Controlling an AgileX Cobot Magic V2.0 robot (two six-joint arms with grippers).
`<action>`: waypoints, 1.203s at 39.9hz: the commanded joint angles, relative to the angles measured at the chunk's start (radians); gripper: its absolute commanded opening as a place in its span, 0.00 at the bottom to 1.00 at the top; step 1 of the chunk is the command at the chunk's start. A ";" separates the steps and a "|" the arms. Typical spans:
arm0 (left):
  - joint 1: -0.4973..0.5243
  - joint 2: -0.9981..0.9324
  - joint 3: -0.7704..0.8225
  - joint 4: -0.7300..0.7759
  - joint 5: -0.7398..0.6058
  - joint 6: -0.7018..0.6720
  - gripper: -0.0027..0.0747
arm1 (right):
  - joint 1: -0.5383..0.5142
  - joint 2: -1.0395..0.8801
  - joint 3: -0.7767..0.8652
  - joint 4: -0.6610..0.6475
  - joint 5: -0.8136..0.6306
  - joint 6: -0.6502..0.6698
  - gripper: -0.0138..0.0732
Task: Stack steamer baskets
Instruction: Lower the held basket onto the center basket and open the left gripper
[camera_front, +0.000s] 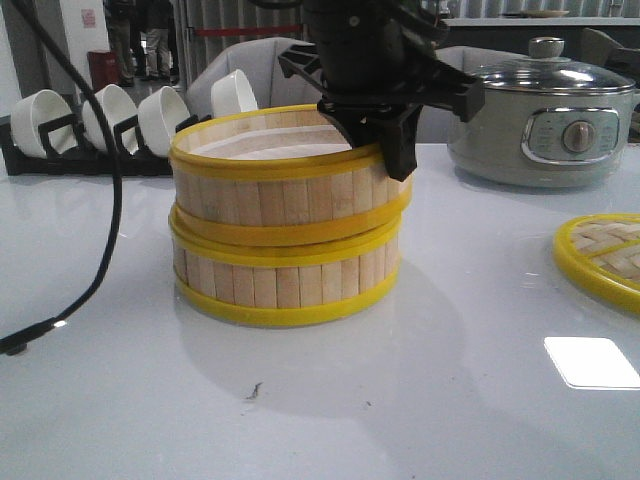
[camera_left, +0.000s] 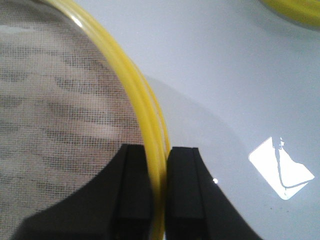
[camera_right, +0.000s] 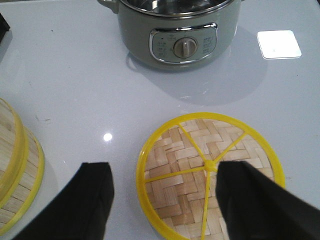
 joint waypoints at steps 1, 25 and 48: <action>-0.005 -0.065 -0.041 0.035 -0.053 0.004 0.14 | -0.003 -0.018 -0.037 -0.005 -0.070 -0.005 0.79; -0.005 -0.049 -0.041 0.036 -0.038 0.004 0.14 | -0.003 -0.018 -0.037 -0.005 -0.070 -0.005 0.79; -0.005 -0.049 -0.041 0.036 -0.037 0.004 0.14 | -0.003 -0.018 -0.037 -0.005 -0.070 -0.005 0.79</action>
